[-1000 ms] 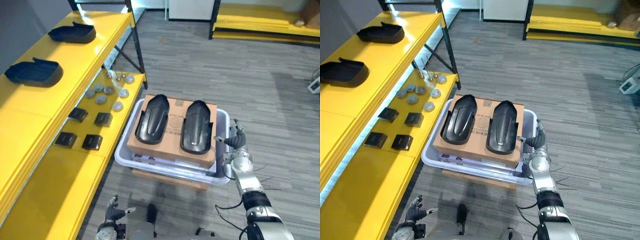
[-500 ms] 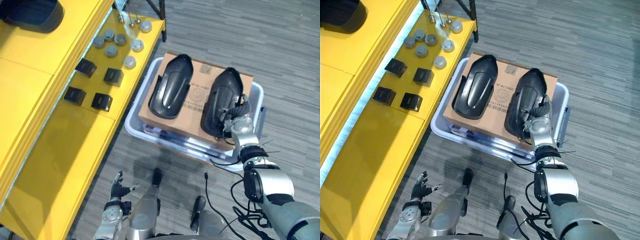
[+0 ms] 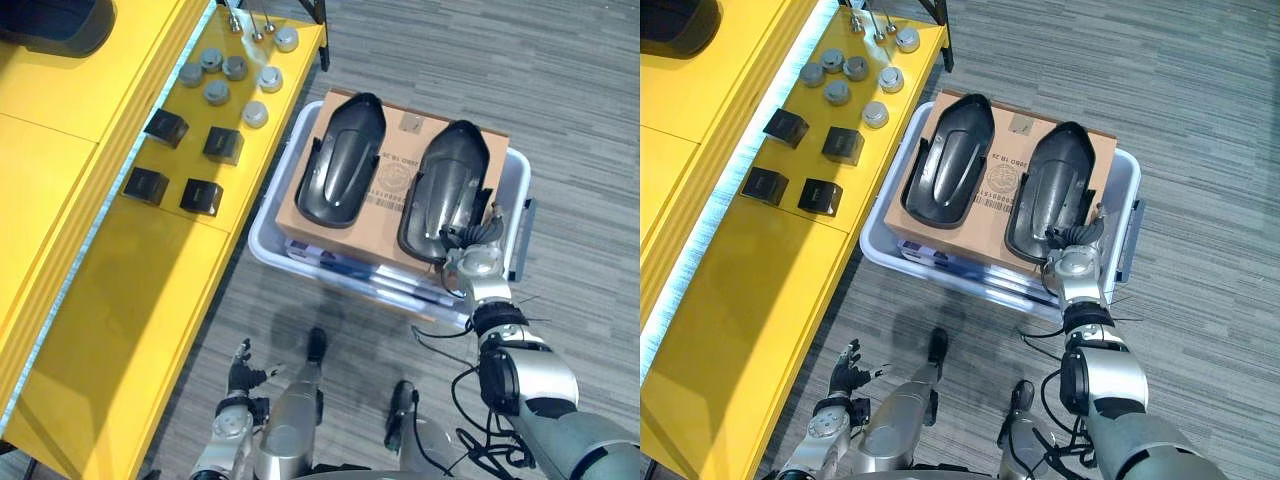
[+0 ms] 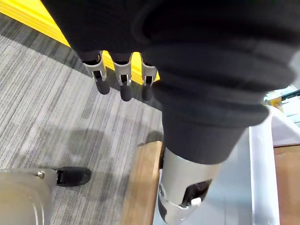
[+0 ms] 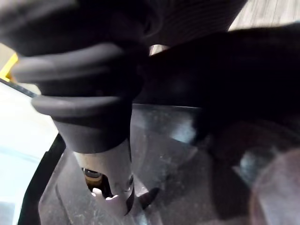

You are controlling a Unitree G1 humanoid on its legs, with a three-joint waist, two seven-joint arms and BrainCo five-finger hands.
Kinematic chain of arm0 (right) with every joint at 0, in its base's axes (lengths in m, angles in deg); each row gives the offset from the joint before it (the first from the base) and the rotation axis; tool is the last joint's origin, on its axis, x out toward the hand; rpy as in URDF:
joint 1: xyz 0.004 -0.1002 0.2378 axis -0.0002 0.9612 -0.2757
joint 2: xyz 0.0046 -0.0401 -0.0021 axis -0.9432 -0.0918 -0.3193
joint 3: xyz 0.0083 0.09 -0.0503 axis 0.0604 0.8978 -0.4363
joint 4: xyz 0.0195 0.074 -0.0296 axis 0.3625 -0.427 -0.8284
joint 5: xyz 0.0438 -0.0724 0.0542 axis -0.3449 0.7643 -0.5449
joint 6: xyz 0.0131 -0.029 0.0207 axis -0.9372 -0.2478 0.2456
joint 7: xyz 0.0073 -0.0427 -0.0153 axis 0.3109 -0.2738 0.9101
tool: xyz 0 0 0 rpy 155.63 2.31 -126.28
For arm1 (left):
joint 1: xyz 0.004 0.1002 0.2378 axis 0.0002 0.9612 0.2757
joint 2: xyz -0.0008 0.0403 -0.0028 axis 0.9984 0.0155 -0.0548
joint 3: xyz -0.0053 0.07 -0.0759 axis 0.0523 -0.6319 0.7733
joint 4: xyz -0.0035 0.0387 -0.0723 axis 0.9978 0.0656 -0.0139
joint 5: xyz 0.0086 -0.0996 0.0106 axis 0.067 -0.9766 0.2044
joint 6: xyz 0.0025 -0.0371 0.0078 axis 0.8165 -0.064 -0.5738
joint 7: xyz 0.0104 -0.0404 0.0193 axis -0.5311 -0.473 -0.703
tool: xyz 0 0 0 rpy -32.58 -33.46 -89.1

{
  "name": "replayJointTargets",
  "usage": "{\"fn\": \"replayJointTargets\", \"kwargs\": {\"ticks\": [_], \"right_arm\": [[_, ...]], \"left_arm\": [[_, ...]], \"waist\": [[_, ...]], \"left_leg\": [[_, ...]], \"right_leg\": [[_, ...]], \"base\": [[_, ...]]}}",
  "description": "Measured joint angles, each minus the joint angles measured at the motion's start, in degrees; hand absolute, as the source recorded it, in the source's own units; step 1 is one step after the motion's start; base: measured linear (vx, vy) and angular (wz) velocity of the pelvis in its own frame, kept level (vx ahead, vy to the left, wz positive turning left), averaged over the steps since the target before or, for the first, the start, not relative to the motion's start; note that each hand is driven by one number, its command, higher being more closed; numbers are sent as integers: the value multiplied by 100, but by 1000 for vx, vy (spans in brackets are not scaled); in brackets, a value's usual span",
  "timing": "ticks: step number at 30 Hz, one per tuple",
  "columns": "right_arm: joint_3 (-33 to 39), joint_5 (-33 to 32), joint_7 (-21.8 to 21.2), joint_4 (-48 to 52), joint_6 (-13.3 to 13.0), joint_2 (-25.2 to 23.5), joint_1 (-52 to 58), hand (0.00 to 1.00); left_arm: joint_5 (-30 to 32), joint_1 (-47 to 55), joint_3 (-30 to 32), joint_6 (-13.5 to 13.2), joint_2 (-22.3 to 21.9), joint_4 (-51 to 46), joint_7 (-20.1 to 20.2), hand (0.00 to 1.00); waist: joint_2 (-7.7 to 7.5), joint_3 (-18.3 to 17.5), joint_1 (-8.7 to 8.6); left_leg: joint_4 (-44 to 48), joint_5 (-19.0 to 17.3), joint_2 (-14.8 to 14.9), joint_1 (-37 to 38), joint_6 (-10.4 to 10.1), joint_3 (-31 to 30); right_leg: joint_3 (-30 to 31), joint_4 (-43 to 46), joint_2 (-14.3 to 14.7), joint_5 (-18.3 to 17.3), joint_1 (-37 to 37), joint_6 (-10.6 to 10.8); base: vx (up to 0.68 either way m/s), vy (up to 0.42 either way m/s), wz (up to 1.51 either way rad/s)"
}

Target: Walk over and take plastic housings, then place them on the shelf

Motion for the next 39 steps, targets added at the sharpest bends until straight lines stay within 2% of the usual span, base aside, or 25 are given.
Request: {"fn": "replayJointTargets", "kwargs": {"ticks": [3,8,15,20,26,27,30,34,39], "right_arm": [[20,52,-185,-51,103,34,1,100],[34,24,-400,-173,77,2,0,100],[-70,-24,-434,-280,74,-28,56,100],[-246,-18,-446,-32,25,-46,365,100],[-299,76,-513,1604,31,-270,1420,100],[-306,132,-513,1945,31,-335,1645,100],[-281,238,-395,2774,31,-457,2277,100],[-262,266,-218,3614,-2,-493,2864,100],[-236,441,-40,4347,-119,-622,3261,100]], "left_arm": [[-1,1,1,2,-16,45,8,0],[-1,0,8,18,-15,198,46,0],[-2,5,10,24,-13,229,118,0],[-2,1,10,27,-11,228,127,0],[-1,33,15,66,-11,123,141,0],[-1,80,31,67,-11,-13,149,0],[-1,183,65,78,-16,-422,238,0],[-1,397,58,77,-32,-1024,251,0],[-15,655,28,68,-86,-1860,247,0]], "waist": [[-5,-1,-19],[-8,0,-130],[-22,-7,-123],[-122,-61,-121],[-239,-187,-206],[-277,-213,-265],[-332,-381,-284],[-330,-781,-351],[-341,-927,-423]], "left_leg": [[-8,10,3,88,-15,-1],[-17,66,28,100,-78,0],[-33,104,101,100,-106,12],[-32,104,89,114,-106,8],[-32,103,49,182,-106,15],[-31,103,47,196,-106,11],[-34,101,34,278,-108,27],[-65,68,38,289,-85,28],[-67,18,51,390,-67,132]], "right_leg": [[-7,0,0,0,86,0],[-10,16,8,2,90,7],[3,61,44,7,61,15],[-7,44,35,7,89,15],[-17,-8,-2,7,192,22],[-24,-13,-5,7,211,24],[-8,-32,-20,5,287,47],[5,-34,-5,-3,294,82],[112,-39,11,2,341,91]], "base": [[0,0,0],[-46,4,0],[-47,-3,-1],[5,0,1],[0,0,0],[0,0,0],[-6,1,-1],[-19,-1,0],[-33,2,-9]]}}
